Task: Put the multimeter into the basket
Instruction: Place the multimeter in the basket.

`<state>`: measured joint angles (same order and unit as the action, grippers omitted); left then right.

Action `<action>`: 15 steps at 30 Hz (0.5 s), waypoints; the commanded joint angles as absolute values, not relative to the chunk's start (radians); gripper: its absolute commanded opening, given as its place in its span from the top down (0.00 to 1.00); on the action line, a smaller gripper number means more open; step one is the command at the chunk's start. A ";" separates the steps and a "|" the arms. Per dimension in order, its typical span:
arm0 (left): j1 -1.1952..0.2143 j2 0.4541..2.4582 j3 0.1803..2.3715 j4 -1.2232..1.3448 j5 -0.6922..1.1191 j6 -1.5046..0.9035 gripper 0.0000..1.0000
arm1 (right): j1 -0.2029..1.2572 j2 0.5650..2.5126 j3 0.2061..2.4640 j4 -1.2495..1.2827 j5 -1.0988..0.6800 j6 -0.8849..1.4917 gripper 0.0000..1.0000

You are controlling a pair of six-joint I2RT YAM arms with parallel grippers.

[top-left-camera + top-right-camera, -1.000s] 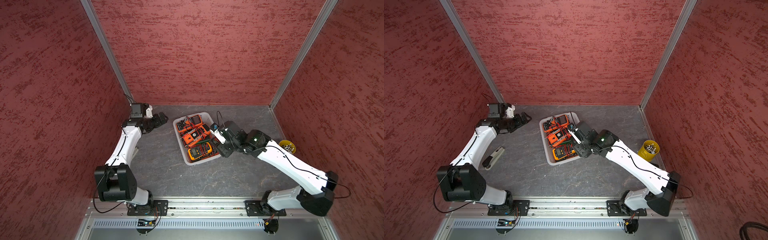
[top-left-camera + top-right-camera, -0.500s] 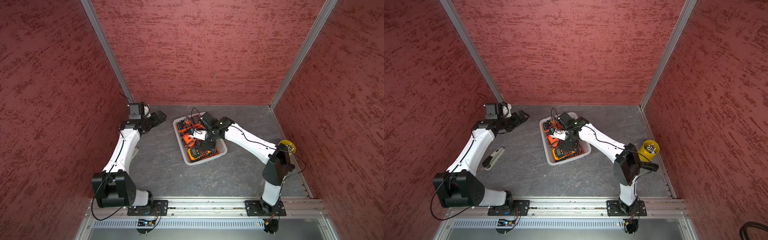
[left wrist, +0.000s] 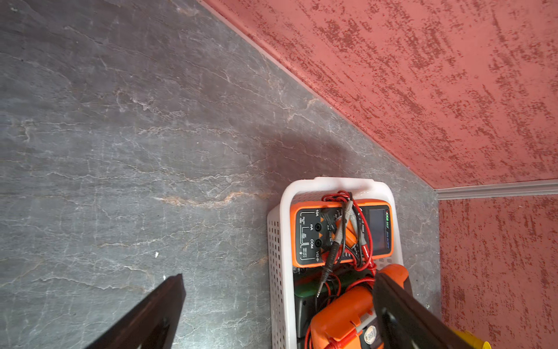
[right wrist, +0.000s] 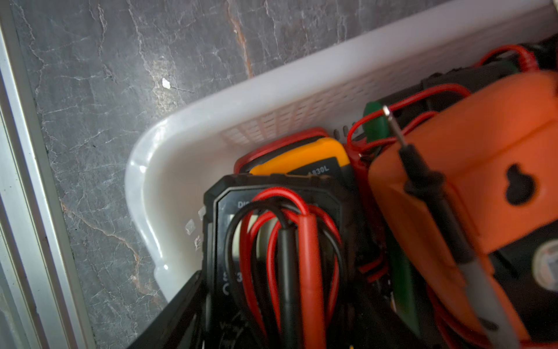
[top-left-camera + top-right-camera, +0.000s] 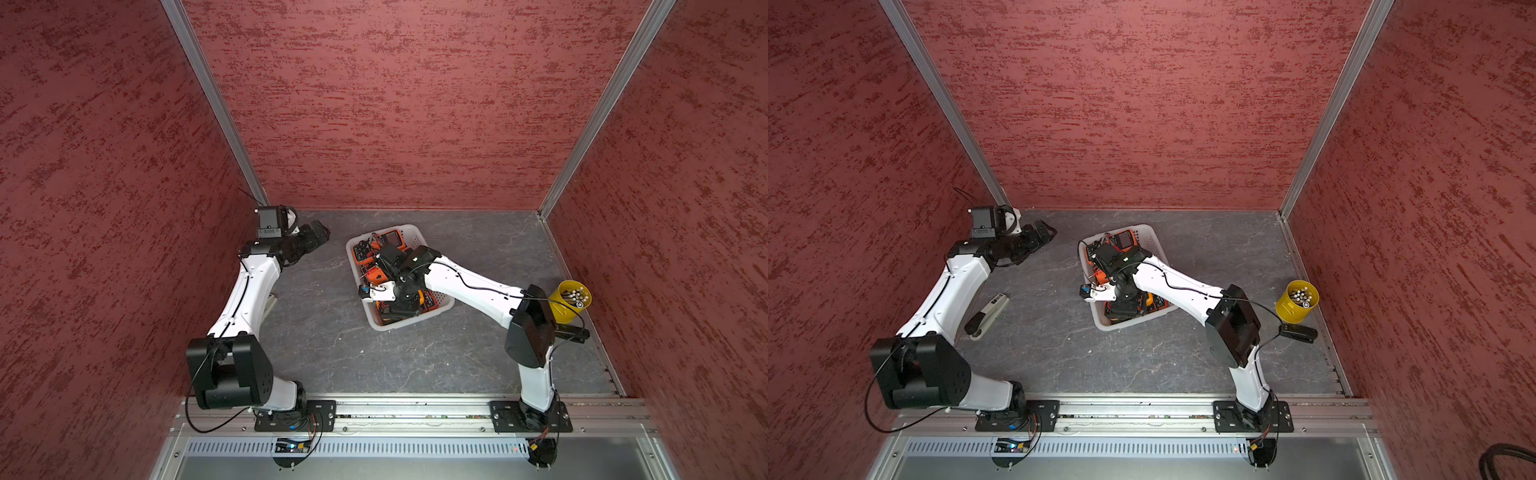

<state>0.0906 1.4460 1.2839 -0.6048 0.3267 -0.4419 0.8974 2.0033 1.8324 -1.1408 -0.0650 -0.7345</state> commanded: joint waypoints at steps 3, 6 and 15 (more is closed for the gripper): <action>0.104 1.448 1.298 -0.579 0.321 -0.453 0.00 | 0.909 2.046 1.882 -1.127 0.021 -0.769 0.61; 0.107 1.445 1.293 -0.577 0.323 -0.454 0.00 | 0.909 2.051 1.867 -1.098 0.085 -0.774 0.43; 0.110 1.440 1.284 -0.571 0.336 -0.459 0.00 | 0.910 2.010 1.876 -1.086 0.153 -0.769 0.11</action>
<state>0.1020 1.4475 1.2839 -0.5949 0.3325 -0.4564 0.9073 2.0495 1.8557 -1.1038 0.1112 -0.7746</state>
